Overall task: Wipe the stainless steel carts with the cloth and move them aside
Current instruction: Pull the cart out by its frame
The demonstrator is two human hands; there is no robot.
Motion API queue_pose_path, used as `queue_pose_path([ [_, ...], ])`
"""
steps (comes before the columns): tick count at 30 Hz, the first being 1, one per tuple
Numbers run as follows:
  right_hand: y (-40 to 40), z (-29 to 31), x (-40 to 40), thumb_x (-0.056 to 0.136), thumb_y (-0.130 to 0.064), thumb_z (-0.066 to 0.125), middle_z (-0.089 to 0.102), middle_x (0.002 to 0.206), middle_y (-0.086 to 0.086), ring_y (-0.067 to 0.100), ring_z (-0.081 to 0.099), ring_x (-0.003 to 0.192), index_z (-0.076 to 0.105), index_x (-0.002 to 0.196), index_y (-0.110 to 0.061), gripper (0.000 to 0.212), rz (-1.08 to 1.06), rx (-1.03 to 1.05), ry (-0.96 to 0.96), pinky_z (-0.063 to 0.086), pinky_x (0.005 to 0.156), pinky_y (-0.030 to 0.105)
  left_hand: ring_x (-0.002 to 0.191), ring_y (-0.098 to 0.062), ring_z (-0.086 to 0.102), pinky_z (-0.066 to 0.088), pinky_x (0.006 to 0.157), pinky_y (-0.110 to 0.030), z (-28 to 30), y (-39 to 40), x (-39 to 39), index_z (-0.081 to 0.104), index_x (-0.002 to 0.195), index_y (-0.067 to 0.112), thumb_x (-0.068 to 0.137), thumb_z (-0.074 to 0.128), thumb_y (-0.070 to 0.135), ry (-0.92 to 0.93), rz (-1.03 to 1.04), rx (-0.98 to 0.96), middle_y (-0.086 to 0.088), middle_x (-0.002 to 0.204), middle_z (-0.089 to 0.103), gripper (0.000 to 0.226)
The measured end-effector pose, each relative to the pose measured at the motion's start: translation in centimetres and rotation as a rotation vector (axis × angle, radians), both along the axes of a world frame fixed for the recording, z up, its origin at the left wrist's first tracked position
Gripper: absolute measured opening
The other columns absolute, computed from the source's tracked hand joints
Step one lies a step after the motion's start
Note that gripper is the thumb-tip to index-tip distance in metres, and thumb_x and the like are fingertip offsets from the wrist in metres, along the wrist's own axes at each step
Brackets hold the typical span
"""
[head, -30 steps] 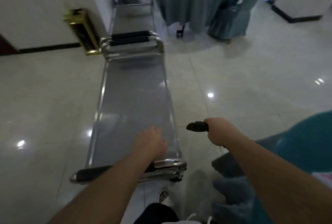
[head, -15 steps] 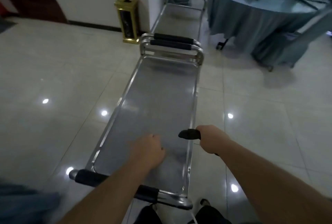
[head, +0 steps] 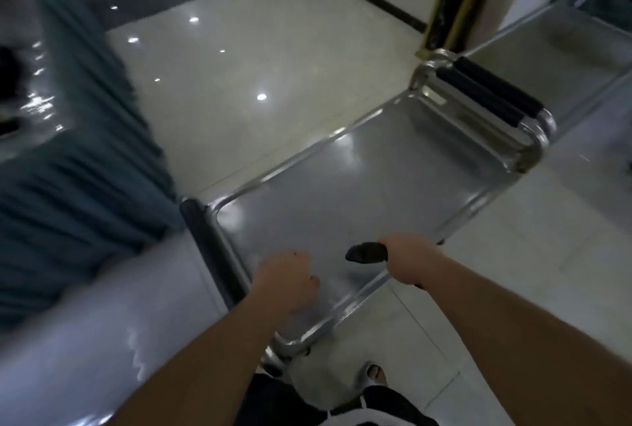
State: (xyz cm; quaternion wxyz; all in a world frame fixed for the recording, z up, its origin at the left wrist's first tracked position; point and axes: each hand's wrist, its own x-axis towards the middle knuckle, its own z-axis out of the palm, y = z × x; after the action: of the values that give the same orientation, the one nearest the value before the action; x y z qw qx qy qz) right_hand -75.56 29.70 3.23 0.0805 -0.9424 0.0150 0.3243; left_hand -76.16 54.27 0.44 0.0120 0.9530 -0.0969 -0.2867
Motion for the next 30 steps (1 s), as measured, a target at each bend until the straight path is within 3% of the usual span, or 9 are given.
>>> queue_pose_path([
  [10,-0.5,0.2,-1.5,0.095,-0.009,0.055,0.067,0.108,0.005,0.025,0.066,0.1,0.063,0.119,-0.02,0.028,0.141,0.034,0.023,0.055,0.09,0.039,0.129,-0.03,0.056,0.048,0.103,-0.043,-0.4,-0.9,-3.8,0.051,0.145,0.022,0.099,0.046,0.048,0.003,0.182,-0.031,-0.005,0.144,0.057,0.053],
  [14,-2.2,-0.6,-2.1,0.096,-0.008,0.054,0.06,0.098,0.002,0.025,0.064,0.093,0.061,0.117,-0.02,0.025,0.182,0.053,0.009,0.047,0.078,0.035,0.126,-0.03,0.057,0.048,0.103,-0.043,-1.8,-3.6,-4.3,0.051,0.145,0.021,0.101,0.046,0.047,0.02,0.191,-0.052,-0.006,0.142,0.058,0.052],
  [17,-4.1,-1.2,-1.6,0.096,-0.009,0.055,0.065,0.102,0.004,0.025,0.066,0.096,0.062,0.118,-0.02,0.025,0.21,0.073,0.015,0.053,0.083,0.037,0.123,-0.03,0.058,0.05,0.103,-0.044,-2.4,-5.7,-5.4,0.051,0.146,0.02,0.103,0.047,0.047,-0.003,0.242,-0.071,-0.006,0.141,0.058,0.051],
  [22,-7.8,-3.0,1.0,0.095,-0.008,0.06,0.068,0.112,0.008,0.027,0.066,0.102,0.063,0.122,-0.021,0.03,0.323,0.193,0.076,0.055,0.094,0.041,0.12,-0.028,0.06,0.051,0.102,-0.045,-2.7,-10.4,-6.8,0.054,0.142,0.021,0.102,0.047,0.048,-0.062,0.482,-0.099,-0.003,0.138,0.061,0.049],
  [26,-10.5,-3.7,1.3,0.095,-0.007,0.057,0.07,0.107,0.007,0.025,0.066,0.098,0.064,0.116,-0.024,0.028,0.45,0.248,0.137,0.05,0.081,0.034,0.122,-0.032,0.06,0.05,0.1,-0.043,-2.9,-15.0,-11.0,0.057,0.135,0.02,0.102,0.046,0.046,-0.066,0.701,-0.11,-0.006,0.133,0.062,0.044],
  [30,-11.9,-4.8,-0.1,0.094,-0.007,0.053,0.07,0.105,0.006,0.026,0.064,0.094,0.062,0.107,-0.027,0.026,0.581,0.201,0.221,0.052,0.08,0.034,0.118,-0.029,0.062,0.048,0.096,-0.043,-4.5,-17.8,-17.3,0.058,0.132,0.024,0.101,0.044,0.047,-0.004,0.862,-0.091,-0.005,0.132,0.063,0.041],
])
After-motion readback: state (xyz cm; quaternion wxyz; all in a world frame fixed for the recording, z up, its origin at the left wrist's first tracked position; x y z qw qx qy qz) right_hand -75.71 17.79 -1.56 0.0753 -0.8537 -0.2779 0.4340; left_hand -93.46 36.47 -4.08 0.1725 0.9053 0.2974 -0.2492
